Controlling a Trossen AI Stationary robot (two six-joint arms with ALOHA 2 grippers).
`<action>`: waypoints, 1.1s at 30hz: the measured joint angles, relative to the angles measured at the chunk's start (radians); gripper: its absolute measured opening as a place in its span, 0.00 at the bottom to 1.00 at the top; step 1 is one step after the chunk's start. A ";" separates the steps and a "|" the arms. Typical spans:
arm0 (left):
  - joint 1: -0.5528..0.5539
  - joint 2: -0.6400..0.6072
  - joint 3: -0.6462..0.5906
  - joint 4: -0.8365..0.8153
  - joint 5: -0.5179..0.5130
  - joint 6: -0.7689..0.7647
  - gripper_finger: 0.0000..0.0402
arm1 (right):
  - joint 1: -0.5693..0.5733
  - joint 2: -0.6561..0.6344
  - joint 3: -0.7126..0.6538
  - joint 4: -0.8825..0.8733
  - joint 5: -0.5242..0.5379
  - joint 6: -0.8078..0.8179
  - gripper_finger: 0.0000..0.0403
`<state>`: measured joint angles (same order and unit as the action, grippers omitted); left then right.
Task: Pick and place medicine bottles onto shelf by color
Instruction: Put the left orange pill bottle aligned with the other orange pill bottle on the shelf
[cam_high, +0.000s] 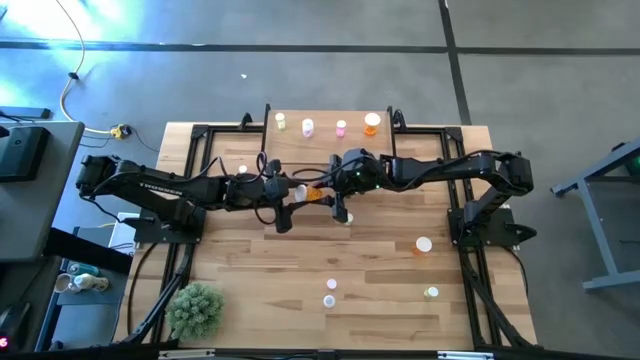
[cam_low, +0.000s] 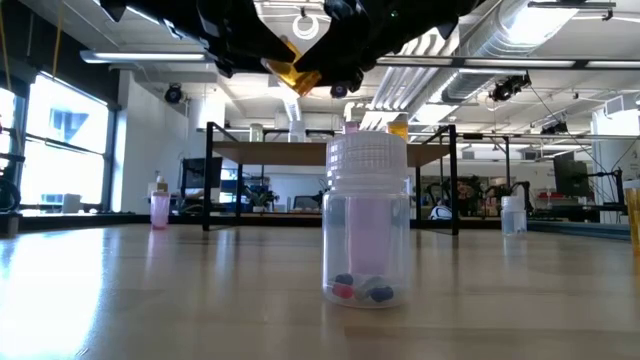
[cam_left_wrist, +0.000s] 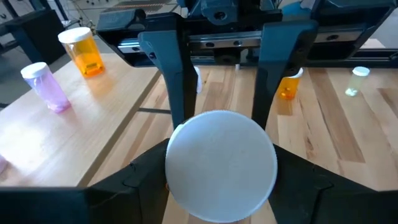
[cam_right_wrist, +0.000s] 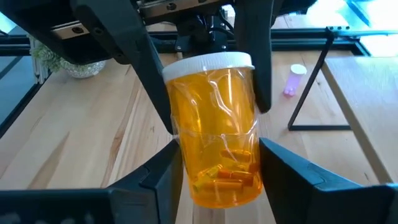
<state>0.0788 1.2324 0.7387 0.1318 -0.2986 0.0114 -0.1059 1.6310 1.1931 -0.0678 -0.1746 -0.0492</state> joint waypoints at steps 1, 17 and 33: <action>0.000 0.000 0.000 0.000 -0.001 0.001 0.55 | 0.000 0.000 0.000 -0.003 0.001 0.005 0.43; 0.000 0.000 0.000 0.017 -0.057 -0.008 0.72 | 0.000 -0.058 0.000 -0.067 0.072 0.007 0.43; 0.002 -0.008 0.000 0.099 -0.091 -0.007 0.72 | 0.016 -0.183 -0.001 -0.156 0.113 0.002 0.43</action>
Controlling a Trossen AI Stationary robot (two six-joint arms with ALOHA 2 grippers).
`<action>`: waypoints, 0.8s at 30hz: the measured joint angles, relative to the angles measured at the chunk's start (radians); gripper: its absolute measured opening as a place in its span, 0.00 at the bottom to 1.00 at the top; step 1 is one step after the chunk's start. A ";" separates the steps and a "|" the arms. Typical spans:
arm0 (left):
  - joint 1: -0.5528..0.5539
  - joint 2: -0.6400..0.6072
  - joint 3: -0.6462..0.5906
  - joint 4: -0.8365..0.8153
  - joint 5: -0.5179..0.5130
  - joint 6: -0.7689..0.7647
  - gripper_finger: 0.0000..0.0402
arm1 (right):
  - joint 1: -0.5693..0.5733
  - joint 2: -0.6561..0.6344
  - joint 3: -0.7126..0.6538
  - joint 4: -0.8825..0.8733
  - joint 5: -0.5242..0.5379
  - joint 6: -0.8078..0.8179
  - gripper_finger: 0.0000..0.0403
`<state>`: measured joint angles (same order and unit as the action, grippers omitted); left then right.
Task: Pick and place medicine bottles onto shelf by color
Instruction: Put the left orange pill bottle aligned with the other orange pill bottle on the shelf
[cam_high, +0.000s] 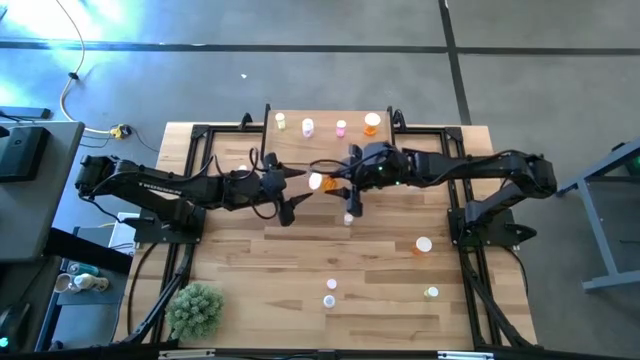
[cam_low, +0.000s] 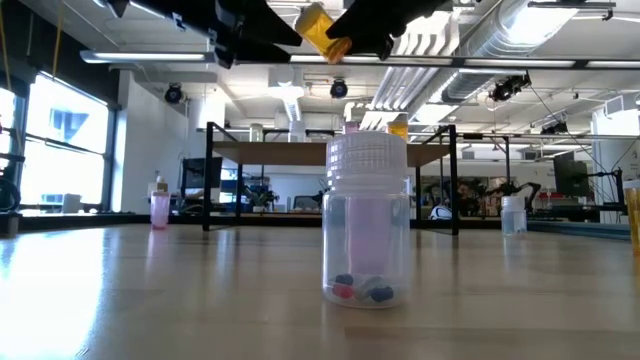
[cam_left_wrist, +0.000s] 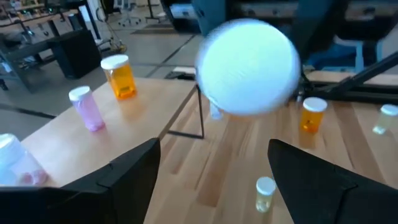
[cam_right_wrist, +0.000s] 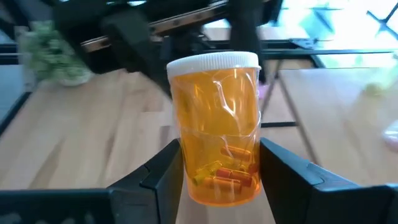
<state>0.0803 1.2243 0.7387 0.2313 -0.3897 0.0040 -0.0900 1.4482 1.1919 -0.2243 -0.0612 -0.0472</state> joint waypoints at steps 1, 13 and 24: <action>0.000 0.000 0.000 0.010 0.000 0.000 0.72 | 0.004 0.002 0.000 -0.001 -0.013 0.005 0.43; -0.004 0.000 0.000 0.065 0.018 0.000 0.72 | 0.045 0.023 0.000 0.004 0.000 0.049 0.43; -0.004 0.000 0.000 0.065 0.018 0.000 0.72 | 0.047 0.028 0.000 0.005 0.006 0.074 0.43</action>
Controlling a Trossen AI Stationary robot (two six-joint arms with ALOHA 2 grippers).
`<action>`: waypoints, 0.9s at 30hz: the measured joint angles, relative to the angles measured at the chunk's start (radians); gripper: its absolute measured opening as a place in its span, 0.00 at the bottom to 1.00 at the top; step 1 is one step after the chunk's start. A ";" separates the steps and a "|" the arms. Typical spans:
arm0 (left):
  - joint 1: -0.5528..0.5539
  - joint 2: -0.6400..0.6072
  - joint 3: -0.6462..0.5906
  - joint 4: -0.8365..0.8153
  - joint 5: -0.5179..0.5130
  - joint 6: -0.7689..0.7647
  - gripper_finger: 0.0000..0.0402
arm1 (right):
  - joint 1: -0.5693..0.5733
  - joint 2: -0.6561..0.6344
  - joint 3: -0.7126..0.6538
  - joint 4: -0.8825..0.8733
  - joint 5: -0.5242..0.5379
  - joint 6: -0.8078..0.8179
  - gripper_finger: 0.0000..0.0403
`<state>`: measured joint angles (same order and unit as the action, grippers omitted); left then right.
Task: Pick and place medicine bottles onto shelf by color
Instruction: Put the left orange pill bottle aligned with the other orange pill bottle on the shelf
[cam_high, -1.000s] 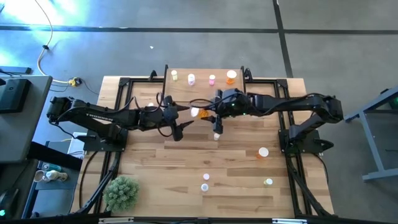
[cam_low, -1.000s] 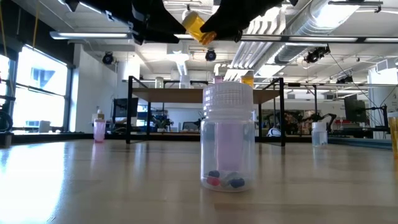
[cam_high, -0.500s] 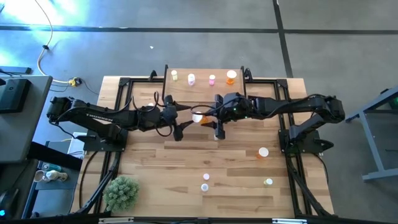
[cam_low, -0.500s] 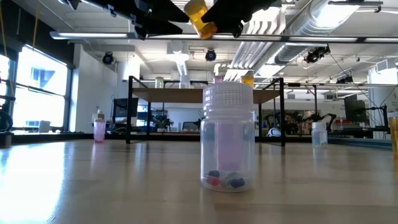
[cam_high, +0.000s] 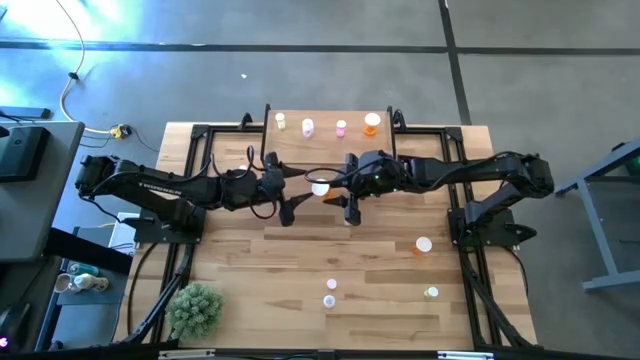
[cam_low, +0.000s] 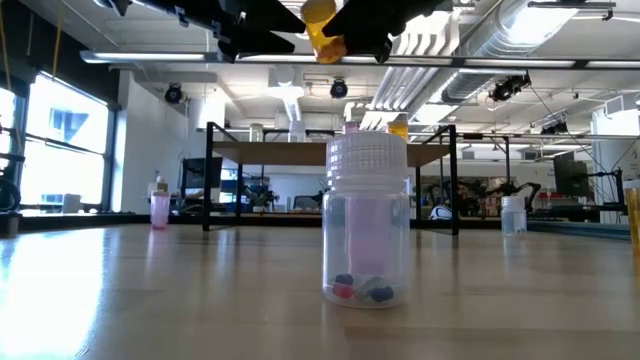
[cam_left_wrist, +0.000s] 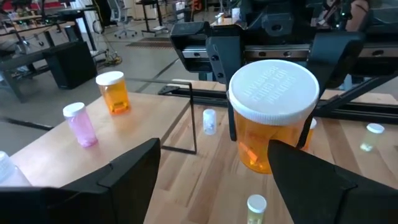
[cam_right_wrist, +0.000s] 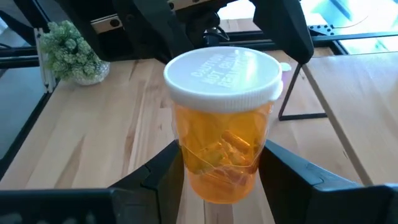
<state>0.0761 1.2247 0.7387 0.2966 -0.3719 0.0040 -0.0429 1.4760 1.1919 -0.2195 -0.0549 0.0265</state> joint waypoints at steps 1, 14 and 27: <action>0.000 0.000 0.000 0.000 -0.001 0.000 0.72 | 0.000 -0.005 0.000 -0.001 0.011 0.000 0.43; -0.001 0.000 0.001 -0.014 -0.027 0.000 0.72 | -0.003 -0.139 0.000 -0.026 0.177 -0.129 0.43; -0.001 0.000 0.001 -0.017 -0.025 0.000 0.72 | -0.069 -0.395 -0.257 0.101 0.400 -0.136 0.43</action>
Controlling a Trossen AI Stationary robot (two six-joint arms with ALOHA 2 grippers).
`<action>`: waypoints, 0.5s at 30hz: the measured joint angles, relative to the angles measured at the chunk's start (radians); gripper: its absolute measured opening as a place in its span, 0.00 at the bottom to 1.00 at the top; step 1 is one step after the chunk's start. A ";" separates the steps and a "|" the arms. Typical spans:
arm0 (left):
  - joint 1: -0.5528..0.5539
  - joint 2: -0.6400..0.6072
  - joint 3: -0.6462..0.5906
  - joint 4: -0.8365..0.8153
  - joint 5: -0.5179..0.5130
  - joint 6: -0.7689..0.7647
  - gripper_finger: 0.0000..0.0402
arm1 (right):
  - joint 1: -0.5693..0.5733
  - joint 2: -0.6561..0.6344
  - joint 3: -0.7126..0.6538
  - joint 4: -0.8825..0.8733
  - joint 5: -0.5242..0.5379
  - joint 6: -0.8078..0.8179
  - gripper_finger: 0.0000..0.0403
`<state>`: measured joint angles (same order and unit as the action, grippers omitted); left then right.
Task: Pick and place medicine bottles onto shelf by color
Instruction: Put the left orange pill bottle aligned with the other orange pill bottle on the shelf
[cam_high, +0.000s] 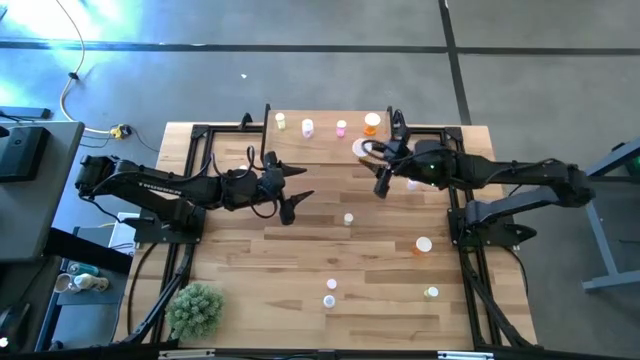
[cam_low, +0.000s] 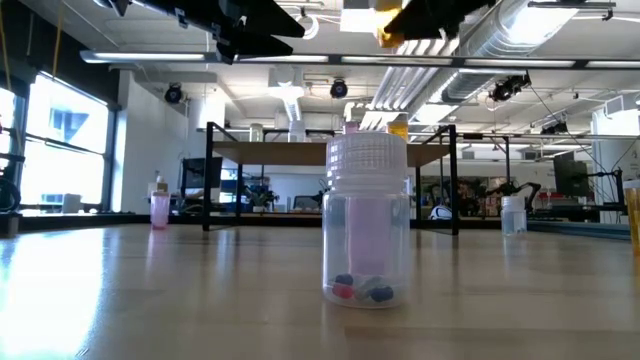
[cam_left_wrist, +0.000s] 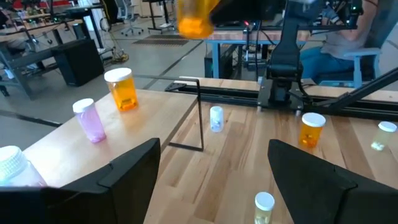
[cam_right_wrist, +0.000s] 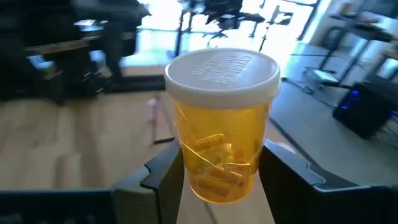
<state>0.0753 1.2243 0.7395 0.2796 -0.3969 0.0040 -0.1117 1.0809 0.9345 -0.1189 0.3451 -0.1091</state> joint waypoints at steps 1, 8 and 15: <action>0.000 0.000 0.000 0.001 0.000 0.000 0.72 | -0.012 -0.015 -0.037 0.039 0.013 0.012 0.43; 0.000 0.000 0.000 0.001 0.000 -0.001 0.72 | -0.066 -0.039 -0.254 0.324 0.048 0.113 0.43; 0.000 0.000 0.000 0.001 -0.001 -0.019 0.72 | -0.068 0.026 -0.343 0.501 0.153 0.224 0.43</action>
<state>0.0753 1.2243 0.7395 0.2810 -0.3975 -0.0150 -0.1796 1.1073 0.5912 0.3825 0.4986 0.1153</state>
